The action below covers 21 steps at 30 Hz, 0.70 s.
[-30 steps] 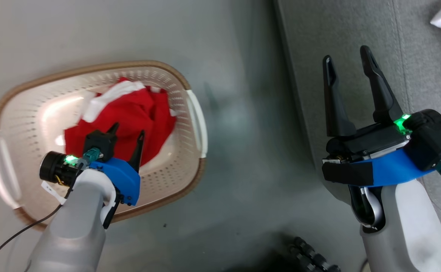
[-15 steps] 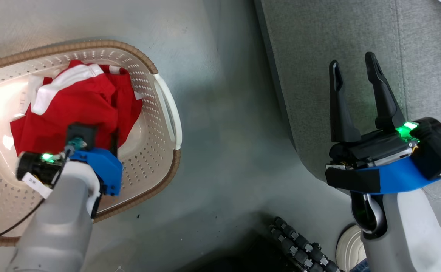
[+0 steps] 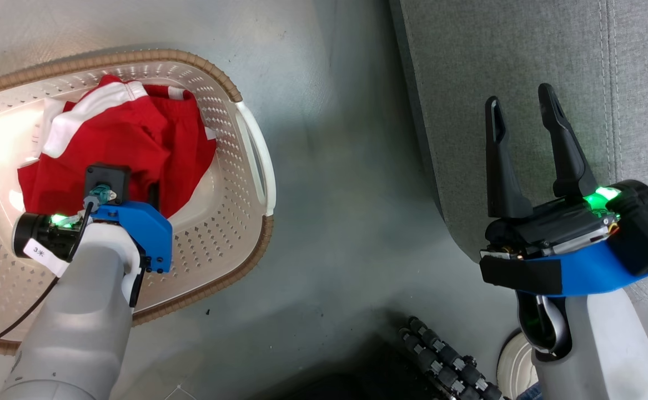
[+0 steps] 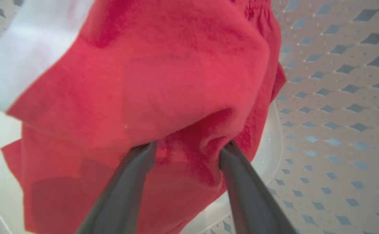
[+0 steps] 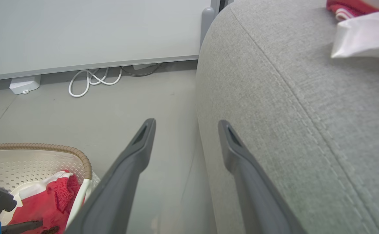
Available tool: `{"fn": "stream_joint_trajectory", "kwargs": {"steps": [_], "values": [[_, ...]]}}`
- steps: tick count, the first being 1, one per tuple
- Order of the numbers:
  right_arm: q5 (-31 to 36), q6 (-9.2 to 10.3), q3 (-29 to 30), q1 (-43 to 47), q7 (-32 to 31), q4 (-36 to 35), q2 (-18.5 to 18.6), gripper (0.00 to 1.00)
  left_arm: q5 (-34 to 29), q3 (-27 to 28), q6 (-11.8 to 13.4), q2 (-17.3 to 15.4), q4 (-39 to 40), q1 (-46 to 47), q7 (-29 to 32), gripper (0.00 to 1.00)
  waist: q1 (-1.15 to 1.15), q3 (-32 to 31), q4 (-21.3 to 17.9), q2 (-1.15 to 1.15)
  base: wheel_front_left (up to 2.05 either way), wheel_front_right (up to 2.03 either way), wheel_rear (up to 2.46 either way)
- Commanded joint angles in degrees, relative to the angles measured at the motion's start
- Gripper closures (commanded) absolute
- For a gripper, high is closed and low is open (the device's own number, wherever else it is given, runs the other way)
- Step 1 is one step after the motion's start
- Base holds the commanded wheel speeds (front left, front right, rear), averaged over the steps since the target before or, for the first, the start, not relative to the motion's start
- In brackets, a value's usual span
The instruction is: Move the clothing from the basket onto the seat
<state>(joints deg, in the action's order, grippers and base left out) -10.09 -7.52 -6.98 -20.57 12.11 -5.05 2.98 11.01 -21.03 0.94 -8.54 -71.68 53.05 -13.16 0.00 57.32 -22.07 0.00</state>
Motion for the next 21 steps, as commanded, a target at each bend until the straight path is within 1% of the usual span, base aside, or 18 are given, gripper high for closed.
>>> {"fn": "stream_joint_trajectory", "kwargs": {"steps": [1, 2, 13, 21], "values": [[0.2, 0.06, -0.1, 0.5, -0.1, -0.3, -0.2, 0.0, 0.1, 0.0, -0.2, -0.2, -0.3, 0.8, 0.2, 0.95, 0.0, -0.1, 0.0, 0.0, 0.0, 0.0, 0.0], [0.1, 0.06, -0.1, 0.6, -0.1, -0.3, -0.2, 0.0, 0.3, -0.2, -0.5, -0.1, -0.4, 0.9, 0.4, 1.0, 0.0, -0.1, -0.1, 0.0, 0.0, 0.0, 0.0], [-0.5, 0.06, -0.8, -0.2, 0.3, 0.7, -0.2, 0.0, 1.5, -0.6, -1.5, -0.6, -1.4, 0.4, 0.5, 1.0, 0.0, -1.2, -0.7, 0.0, 0.0, 0.0, 0.0], [-1.5, 0.06, -3.1, -2.8, 1.5, 4.1, -0.2, 0.0, 2.2, -0.6, -1.2, -1.5, -1.7, -2.6, -0.7, 1.0, 0.0, -6.0, -3.1, 0.0, 0.0, 0.0, 0.0]]}}
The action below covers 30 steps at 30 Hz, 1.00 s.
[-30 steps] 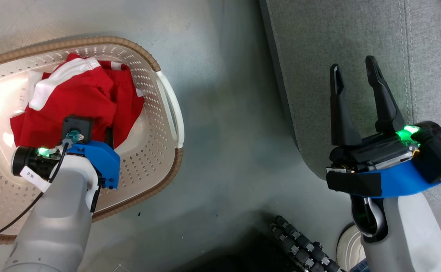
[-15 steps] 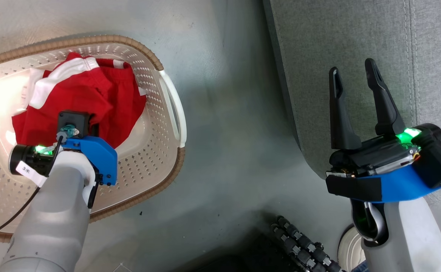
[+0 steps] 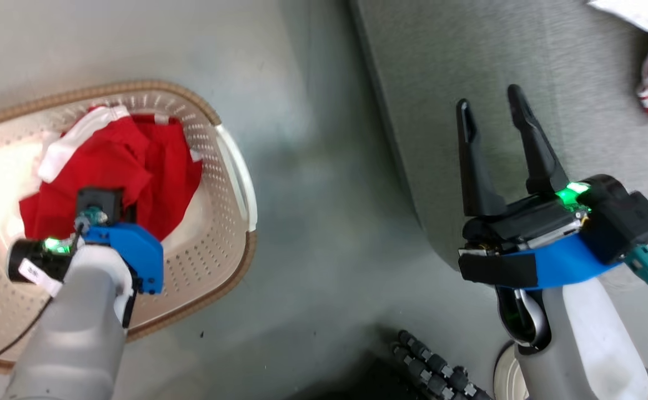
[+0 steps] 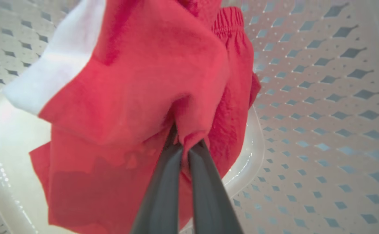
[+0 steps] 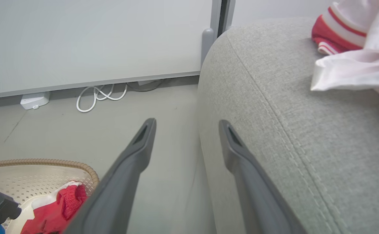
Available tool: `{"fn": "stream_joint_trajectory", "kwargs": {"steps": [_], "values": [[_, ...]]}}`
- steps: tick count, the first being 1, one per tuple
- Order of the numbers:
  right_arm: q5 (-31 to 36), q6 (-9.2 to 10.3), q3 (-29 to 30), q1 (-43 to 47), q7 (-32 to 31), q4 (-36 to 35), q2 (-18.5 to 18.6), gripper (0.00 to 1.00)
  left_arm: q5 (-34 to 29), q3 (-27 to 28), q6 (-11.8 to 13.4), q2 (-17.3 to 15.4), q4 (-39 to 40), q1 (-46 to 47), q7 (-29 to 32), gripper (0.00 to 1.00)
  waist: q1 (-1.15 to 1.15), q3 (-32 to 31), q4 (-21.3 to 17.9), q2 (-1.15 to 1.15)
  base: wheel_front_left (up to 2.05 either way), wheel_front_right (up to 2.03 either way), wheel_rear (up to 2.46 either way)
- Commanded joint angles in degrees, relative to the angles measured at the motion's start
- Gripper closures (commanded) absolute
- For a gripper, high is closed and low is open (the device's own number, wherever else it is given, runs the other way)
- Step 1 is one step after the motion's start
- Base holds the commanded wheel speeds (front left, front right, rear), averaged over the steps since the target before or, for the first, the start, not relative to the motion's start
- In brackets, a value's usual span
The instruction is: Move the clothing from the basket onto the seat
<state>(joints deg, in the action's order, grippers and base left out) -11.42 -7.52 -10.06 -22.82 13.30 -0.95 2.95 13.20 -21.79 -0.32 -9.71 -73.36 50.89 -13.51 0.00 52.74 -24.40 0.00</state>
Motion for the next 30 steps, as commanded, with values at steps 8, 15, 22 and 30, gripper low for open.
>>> {"fn": "stream_joint_trajectory", "kwargs": {"steps": [8, 15, 22, 30], "values": [[2.6, 0.06, 1.2, 1.4, -0.3, 4.9, -0.1, 0.0, 1.5, -0.3, -1.2, 3.7, 0.3, -5.8, -1.4, 1.0, 0.0, -14.7, 3.0, 0.0, 0.0, 0.0, 0.0], [5.7, 0.06, 2.3, 5.0, -3.1, 6.5, -0.1, 0.0, 2.4, -2.1, -3.1, 6.3, 2.8, -10.5, -1.7, 1.0, 0.0, -27.6, 8.3, 0.0, 0.0, 0.0, 0.0], [6.3, 0.06, 3.4, 10.5, -6.5, 6.4, 0.0, 0.0, 4.8, -7.6, -5.1, 6.8, 8.8, -17.1, -1.7, 1.0, 0.0, -39.7, 13.1, 0.0, 0.0, 0.0, 0.0], [6.7, 0.06, 5.5, 17.6, -9.9, 4.8, -0.1, 0.0, 13.5, -16.0, -5.1, 6.8, 18.3, -19.0, -0.7, 1.0, 0.0, -47.5, 18.2, 0.0, 0.0, 0.0, 0.0]]}}
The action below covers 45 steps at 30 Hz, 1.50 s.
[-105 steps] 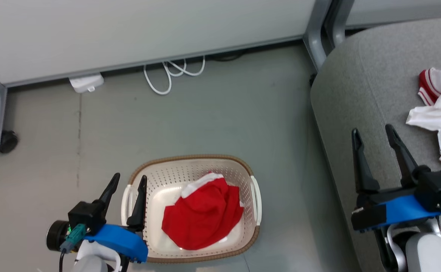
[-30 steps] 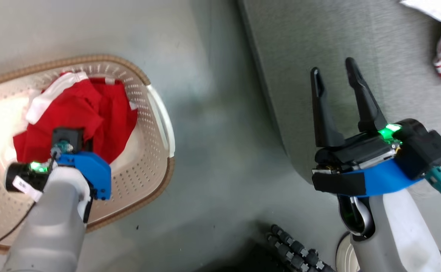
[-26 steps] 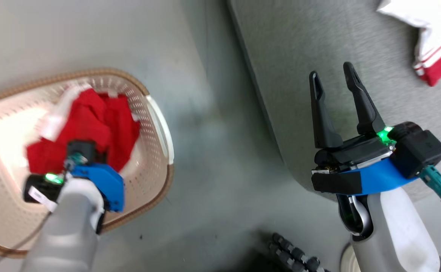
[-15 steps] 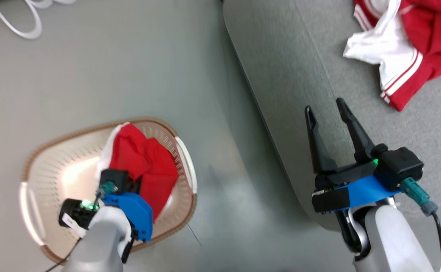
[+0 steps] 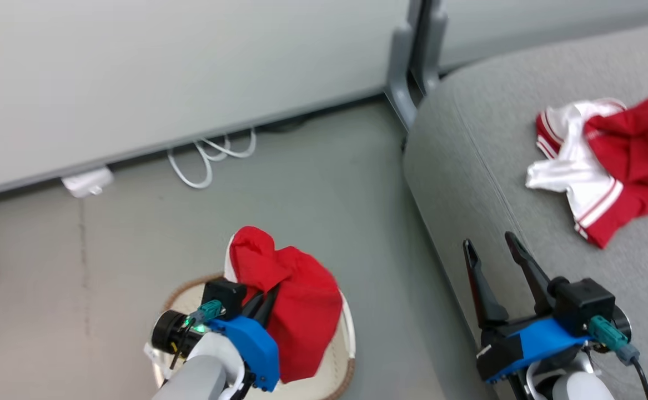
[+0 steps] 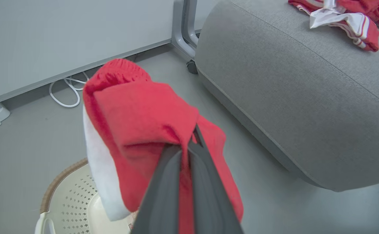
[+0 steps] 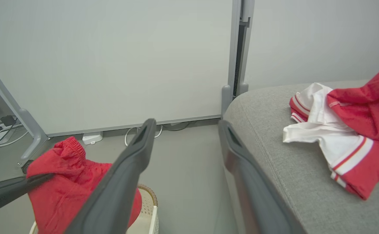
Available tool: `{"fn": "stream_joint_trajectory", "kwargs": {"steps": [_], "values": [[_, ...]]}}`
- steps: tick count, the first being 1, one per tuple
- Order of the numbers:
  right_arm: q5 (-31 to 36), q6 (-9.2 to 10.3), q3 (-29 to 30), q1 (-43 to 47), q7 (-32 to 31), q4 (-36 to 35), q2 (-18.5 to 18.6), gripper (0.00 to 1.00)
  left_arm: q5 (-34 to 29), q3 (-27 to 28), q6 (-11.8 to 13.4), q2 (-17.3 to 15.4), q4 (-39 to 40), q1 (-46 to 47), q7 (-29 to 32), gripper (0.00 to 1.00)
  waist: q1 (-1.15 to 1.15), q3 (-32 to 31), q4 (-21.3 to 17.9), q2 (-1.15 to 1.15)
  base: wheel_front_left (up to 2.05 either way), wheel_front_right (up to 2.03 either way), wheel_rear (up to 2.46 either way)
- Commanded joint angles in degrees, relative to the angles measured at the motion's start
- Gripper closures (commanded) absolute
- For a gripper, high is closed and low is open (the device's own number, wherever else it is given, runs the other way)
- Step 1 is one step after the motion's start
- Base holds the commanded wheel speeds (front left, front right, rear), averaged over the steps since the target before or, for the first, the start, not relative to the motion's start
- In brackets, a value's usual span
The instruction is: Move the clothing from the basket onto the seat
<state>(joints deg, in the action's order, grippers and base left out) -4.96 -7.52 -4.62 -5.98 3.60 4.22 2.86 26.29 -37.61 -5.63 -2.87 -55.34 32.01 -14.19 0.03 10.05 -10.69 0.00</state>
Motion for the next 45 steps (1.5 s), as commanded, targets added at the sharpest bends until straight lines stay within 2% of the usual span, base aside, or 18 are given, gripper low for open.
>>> {"fn": "stream_joint_trajectory", "kwargs": {"steps": [1, 9, 20, 35, 45], "values": [[0.3, 0.06, 0.3, 1.5, -0.5, -0.5, 0.0, 0.0, 1.3, -1.1, 0.4, -0.1, 1.3, 0.1, 0.1, 1.0, -0.03, -5.8, 5.1, 0.0, 0.0, 0.0, 0.0], [0.3, 0.06, -0.2, 5.1, -3.0, -1.9, 0.0, 0.0, 8.7, -6.2, 2.5, -0.1, 8.1, 3.2, 2.2, 1.0, -0.03, -10.8, 7.8, 0.0, 0.0, 0.0, 0.0], [-0.7, 0.06, -0.9, 5.9, -3.6, -1.6, 0.0, 0.0, 13.2, -13.2, 4.5, -0.1, 13.3, 12.4, 6.8, 1.0, -0.03, -12.5, 10.2, 0.0, 0.0, 0.0, 0.0], [-1.4, 0.06, -1.8, 5.5, -3.0, -0.8, 0.0, 0.0, 19.0, -18.9, 7.2, -0.1, 12.6, 16.9, 6.5, 1.0, -0.03, -12.9, 10.6, 0.0, 0.0, 0.0, 0.0], [-2.0, 0.06, -10.5, -0.5, -3.6, 1.7, 0.0, 0.0, 22.2, -22.0, 7.9, -0.1, 12.4, 18.4, 6.0, 1.0, -0.03, -13.0, 10.5, 0.0, 0.0, 0.0, 0.0]]}}
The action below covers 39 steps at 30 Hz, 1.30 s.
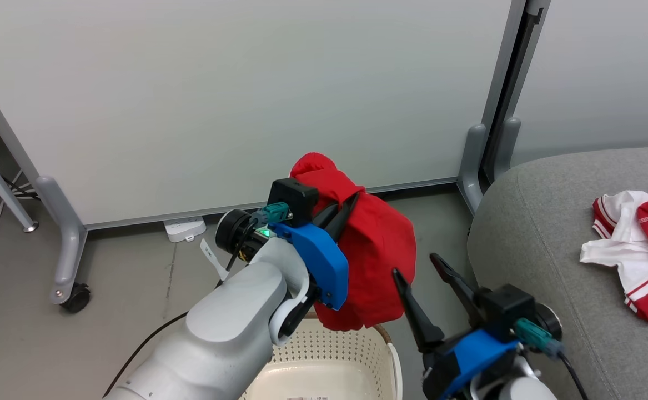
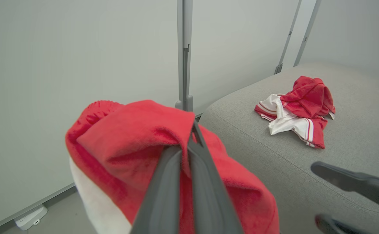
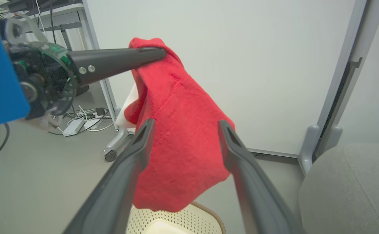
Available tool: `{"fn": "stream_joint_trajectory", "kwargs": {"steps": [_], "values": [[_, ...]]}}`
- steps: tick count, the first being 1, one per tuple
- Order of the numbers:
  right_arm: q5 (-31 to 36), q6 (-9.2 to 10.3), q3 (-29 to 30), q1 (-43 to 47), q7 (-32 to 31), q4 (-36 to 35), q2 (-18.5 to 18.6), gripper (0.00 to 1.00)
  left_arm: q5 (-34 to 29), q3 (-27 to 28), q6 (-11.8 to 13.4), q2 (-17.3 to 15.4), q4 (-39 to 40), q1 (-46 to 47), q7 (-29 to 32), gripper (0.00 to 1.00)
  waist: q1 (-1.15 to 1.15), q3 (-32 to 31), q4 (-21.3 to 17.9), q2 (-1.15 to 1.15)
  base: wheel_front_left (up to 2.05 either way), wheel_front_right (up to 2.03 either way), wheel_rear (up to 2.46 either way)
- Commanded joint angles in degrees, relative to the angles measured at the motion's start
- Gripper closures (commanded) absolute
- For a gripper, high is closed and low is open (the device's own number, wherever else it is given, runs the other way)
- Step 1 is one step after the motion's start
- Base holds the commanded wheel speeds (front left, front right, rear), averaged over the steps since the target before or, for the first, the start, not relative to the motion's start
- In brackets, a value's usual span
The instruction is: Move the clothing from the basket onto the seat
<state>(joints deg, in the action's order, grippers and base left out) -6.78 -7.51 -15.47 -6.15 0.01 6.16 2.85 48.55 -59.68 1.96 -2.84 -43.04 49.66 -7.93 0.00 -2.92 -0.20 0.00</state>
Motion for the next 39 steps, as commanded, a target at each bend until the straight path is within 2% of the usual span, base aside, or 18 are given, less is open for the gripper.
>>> {"fn": "stream_joint_trajectory", "kwargs": {"steps": [1, 14, 22, 23, 24, 25, 39], "values": [[-0.3, 0.04, -0.6, -1.4, -0.1, 0.6, 0.1, 0.0, 0.3, -0.3, 0.4, -0.1, 0.2, 1.0, -0.3, 1.0, 0.0, 0.0, 0.0, 0.0, 0.0, 0.0, 0.0], [-3.0, 0.05, -5.8, -16.2, 1.9, 18.8, 0.1, 0.0, 4.1, -4.4, 1.2, -0.1, 0.9, 2.6, -1.0, 1.0, 0.0, 0.5, 1.0, 0.0, 0.0, 0.0, 0.0], [-5.5, 0.05, -8.6, -22.3, 3.2, 30.1, 0.1, 0.0, 6.2, -6.4, 1.5, -0.1, 1.1, 3.4, -1.6, 1.0, 0.0, 0.6, 1.4, 0.0, 0.0, 0.0, 0.0], [-6.1, 0.05, -8.9, -22.8, 3.3, 31.1, 0.1, 0.26, 6.4, -6.7, 1.5, -0.1, 1.1, 3.5, -1.7, 1.0, 0.0, 0.5, 1.4, 0.0, 0.0, 0.0, 0.0], [-6.7, 0.04, -9.1, -23.4, 3.6, 32.0, 0.1, 0.67, 6.7, -6.9, 1.6, -0.1, 1.1, 3.5, -1.8, 1.0, 0.0, 0.4, 1.4, 0.0, 0.0, 0.0, 0.0], [-7.1, 0.05, -9.4, -23.9, 3.8, 32.9, 0.1, 1.0, 6.9, -7.1, 1.6, -0.1, 1.1, 3.6, -1.8, 1.0, 0.0, 0.4, 1.4, 0.0, 0.0, 0.0, 0.0], [-10.5, 0.05, -12.1, -26.9, 7.6, 39.6, 0.1, 1.0, 9.7, -9.3, 2.5, -0.1, 0.1, 4.7, -3.2, 1.0, 0.0, 0.0, 1.0, 0.0, 0.0, 0.0, 0.0]]}}
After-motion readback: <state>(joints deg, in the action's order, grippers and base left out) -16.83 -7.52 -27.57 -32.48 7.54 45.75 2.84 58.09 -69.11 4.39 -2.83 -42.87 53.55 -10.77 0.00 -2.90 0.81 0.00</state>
